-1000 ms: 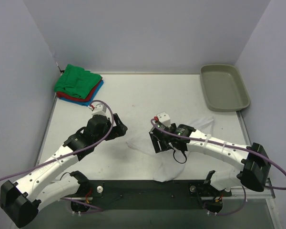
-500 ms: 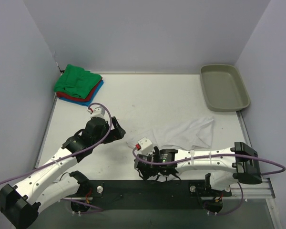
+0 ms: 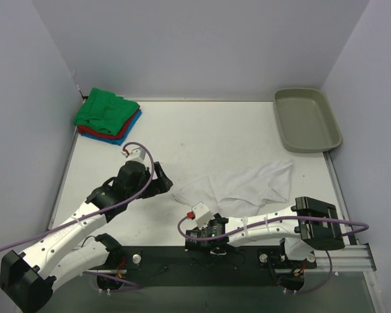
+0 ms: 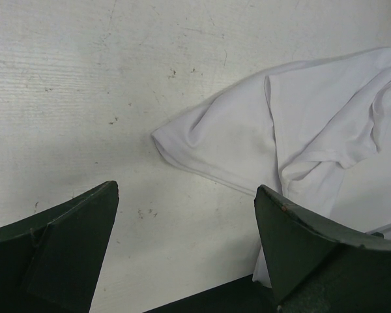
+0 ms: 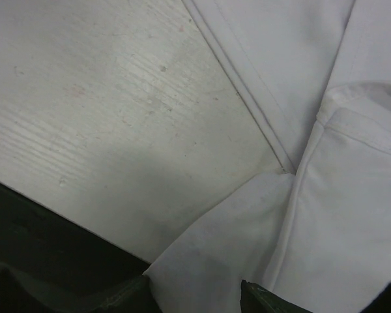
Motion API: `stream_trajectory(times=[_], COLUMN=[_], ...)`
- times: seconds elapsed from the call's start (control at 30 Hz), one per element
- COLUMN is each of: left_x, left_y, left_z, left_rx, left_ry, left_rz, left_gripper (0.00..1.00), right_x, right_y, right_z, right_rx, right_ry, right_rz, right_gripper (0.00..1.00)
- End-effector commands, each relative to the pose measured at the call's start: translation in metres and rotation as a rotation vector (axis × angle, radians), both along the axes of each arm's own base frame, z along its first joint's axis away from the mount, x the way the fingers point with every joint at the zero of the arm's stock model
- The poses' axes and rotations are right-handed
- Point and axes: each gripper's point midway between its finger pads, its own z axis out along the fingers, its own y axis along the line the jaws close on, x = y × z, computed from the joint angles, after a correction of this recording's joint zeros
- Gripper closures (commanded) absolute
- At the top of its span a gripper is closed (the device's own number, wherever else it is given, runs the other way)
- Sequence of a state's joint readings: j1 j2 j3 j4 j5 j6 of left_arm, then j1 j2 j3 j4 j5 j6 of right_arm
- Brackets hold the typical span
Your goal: Fold and stack the t-shirts
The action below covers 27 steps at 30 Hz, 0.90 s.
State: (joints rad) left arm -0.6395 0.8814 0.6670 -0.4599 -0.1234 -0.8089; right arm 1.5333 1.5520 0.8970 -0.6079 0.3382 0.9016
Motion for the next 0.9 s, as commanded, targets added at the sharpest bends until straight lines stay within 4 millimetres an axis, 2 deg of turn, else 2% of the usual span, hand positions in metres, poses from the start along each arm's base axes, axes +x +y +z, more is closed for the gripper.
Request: stream_trajectory(times=[0.0,0.23,0.33,0.37,0.4,0.43,0.5,0.53,0.57,0.63,0.67,0.77,0.8,0.83,0.87], left_x=[0.006,0.006,0.006,0.007,0.007,0.007,0.008,0.008,0.008,0.009,0.01,0.01,0.009,0.009,0.009], left_y=[-0.006,-0.007,-0.008,-0.007,-0.007,-0.007,-0.007,-0.007,-0.008,-0.008,-0.009,-0.011,-0.012,-0.013,-0.013], left_z=[0.007,-0.002,-0.003,-0.005,-0.005,-0.006,-0.007,-0.007,-0.008,-0.008,-0.009,-0.011,-0.012,-0.012,-0.012], left_rx=[-0.034,-0.025,-0.024,-0.022,-0.02,-0.018,-0.017,-0.018,-0.018,-0.018,-0.017,-0.024,-0.03,-0.033,-0.031], left_ry=[-0.021,0.0,0.0,0.004,0.005,0.005,0.006,0.005,0.005,0.004,0.007,0.008,0.01,0.008,0.011], left_rz=[-0.003,-0.002,-0.004,-0.001,-0.001,0.0,0.003,0.001,0.001,0.001,0.0,-0.005,-0.012,-0.015,-0.015], left_gripper=[0.05,0.05,0.05,0.05,0.05,0.05,0.05,0.05,0.05,0.05,0.05,0.05,0.05,0.05,0.05], right_x=[0.013,0.015,0.017,0.017,0.018,0.019,0.023,0.027,0.032,0.049,0.064,0.094,0.108,0.118,0.124], right_y=[-0.02,-0.016,-0.014,-0.012,-0.011,-0.007,-0.004,0.007,0.01,0.013,0.028,0.04,0.051,0.048,0.048], right_z=[-0.008,-0.024,-0.027,-0.026,-0.025,-0.022,-0.014,-0.002,0.007,0.035,0.062,0.129,0.168,0.204,0.23], right_rx=[-0.079,-0.093,-0.087,-0.083,-0.082,-0.073,-0.068,-0.034,-0.038,-0.052,-0.014,0.075,0.134,0.192,0.231], right_ry=[-0.061,-0.048,-0.043,-0.045,-0.046,-0.05,-0.07,-0.087,-0.102,-0.176,-0.212,-0.311,-0.359,-0.431,-0.47], right_rz=[-0.044,-0.053,-0.059,-0.058,-0.054,-0.053,-0.046,-0.042,-0.022,-0.004,0.002,0.006,0.025,0.008,0.007], right_gripper=[0.44,0.48,0.67,0.83,0.95,1.0,1.0,1.0,1.0,1.0,1.0,1.0,1.0,1.0,1.0])
